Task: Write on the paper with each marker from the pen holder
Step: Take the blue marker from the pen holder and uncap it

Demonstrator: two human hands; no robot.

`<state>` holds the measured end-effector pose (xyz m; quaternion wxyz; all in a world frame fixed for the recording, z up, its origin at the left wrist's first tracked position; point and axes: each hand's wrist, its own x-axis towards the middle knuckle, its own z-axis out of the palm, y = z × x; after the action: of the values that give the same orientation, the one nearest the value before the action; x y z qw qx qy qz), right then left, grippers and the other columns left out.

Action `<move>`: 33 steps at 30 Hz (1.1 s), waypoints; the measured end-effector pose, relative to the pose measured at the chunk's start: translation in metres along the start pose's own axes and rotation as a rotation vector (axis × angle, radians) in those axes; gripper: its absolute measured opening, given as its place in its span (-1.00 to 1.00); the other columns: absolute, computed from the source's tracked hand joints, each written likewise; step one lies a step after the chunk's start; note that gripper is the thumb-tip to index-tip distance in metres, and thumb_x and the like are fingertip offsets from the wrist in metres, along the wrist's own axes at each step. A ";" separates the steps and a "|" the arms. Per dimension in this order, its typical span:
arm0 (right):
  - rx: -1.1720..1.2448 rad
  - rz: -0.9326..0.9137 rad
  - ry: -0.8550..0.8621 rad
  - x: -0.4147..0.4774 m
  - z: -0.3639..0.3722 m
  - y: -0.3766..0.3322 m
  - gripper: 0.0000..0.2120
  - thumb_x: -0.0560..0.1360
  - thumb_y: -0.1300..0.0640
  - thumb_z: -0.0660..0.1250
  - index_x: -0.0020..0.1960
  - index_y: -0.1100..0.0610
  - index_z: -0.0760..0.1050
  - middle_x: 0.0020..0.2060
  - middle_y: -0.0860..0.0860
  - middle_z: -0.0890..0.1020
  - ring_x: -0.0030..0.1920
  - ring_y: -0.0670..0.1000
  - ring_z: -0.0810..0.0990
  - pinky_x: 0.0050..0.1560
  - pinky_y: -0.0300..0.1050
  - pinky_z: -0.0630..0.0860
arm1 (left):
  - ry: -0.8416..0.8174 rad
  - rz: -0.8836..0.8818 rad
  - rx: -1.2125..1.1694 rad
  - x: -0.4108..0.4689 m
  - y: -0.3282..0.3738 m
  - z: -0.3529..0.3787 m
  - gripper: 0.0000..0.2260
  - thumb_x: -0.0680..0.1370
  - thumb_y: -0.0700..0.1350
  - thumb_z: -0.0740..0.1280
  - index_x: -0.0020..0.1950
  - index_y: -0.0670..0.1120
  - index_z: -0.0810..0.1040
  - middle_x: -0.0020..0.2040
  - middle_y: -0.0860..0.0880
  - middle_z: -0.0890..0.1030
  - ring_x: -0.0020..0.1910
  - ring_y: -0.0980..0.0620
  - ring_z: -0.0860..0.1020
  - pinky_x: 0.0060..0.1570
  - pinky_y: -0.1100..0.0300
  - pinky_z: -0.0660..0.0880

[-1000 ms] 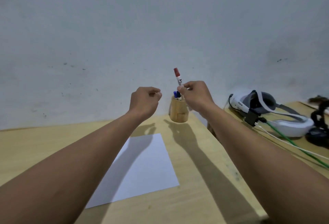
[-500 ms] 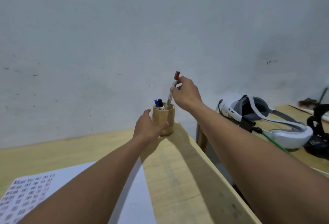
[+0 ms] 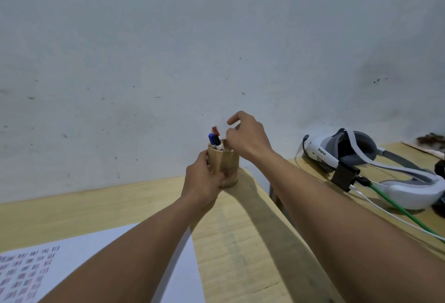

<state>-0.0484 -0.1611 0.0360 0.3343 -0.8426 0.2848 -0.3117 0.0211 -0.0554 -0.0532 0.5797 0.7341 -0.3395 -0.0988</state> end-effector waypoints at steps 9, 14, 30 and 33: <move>-0.290 -0.138 -0.137 0.005 0.019 0.002 -0.76 0.40 -0.06 0.42 -0.01 0.04 0.60 0.00 -0.04 0.54 -0.13 -0.01 0.58 -0.21 -0.11 0.43 | 0.010 -0.001 0.073 0.004 -0.006 0.000 -0.52 0.47 -0.41 0.30 0.34 -0.07 0.48 0.08 0.05 0.60 -0.15 0.31 0.51 -0.41 0.58 0.40; -0.246 -0.124 -0.081 0.009 0.026 0.000 -0.89 0.42 0.10 0.36 -0.09 0.03 0.63 0.16 -0.01 0.59 0.09 0.06 0.58 -0.03 -0.07 0.55 | 0.014 -0.004 0.090 0.002 -0.005 -0.001 -0.50 0.44 -0.42 0.30 0.33 -0.07 0.49 0.09 0.03 0.63 -0.13 0.25 0.54 -0.39 0.56 0.42; 0.099 -0.169 0.119 0.005 -0.012 -0.046 -0.86 0.56 0.08 0.34 0.05 0.14 0.52 -0.08 -0.04 0.61 -0.13 0.01 0.59 -0.25 -0.22 0.46 | -0.006 -0.034 0.219 -0.003 0.007 -0.006 -0.47 0.45 0.00 0.47 0.39 0.01 0.42 0.16 0.03 0.61 -0.04 0.03 0.54 -0.09 0.15 0.51; 0.242 -0.189 0.092 -0.002 -0.018 -0.061 -0.86 0.59 0.10 0.27 0.10 0.14 0.43 -0.11 0.01 0.62 -0.34 0.03 0.70 -0.20 0.10 0.68 | 0.013 -0.064 0.241 -0.004 0.016 -0.015 -0.38 0.48 -0.09 0.43 0.51 -0.02 0.32 0.23 -0.06 0.57 0.11 -0.07 0.56 0.02 0.08 0.54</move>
<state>-0.0464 -0.1292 0.0906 0.3893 -0.8041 0.1793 -0.4120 0.0201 -0.0424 -0.0347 0.4862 0.8094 -0.3216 -0.0708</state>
